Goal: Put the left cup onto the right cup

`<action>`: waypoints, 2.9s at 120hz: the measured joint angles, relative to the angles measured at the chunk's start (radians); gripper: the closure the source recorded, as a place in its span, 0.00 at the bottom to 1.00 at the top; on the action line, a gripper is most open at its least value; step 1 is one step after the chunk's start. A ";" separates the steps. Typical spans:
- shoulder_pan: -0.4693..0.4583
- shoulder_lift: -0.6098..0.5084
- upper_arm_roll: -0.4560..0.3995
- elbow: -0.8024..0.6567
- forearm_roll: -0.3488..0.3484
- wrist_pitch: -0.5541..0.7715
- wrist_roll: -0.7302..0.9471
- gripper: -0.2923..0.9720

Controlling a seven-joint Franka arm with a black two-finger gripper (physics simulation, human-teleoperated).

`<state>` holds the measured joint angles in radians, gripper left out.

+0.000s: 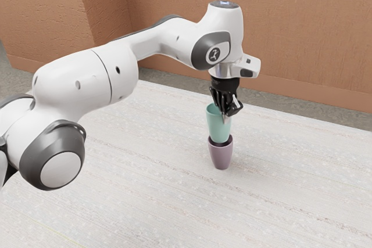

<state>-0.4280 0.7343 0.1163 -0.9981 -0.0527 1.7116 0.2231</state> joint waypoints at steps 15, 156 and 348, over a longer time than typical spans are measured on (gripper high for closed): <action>0.000 0.000 -0.002 -0.001 0.000 0.001 0.000 0.85; 0.001 0.021 -0.008 -0.028 -0.001 0.014 0.000 0.85; -0.003 -0.146 -0.006 -0.130 -0.013 0.014 0.014 0.23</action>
<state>-0.4311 0.5879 0.1104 -1.1285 -0.0661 1.7253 0.2370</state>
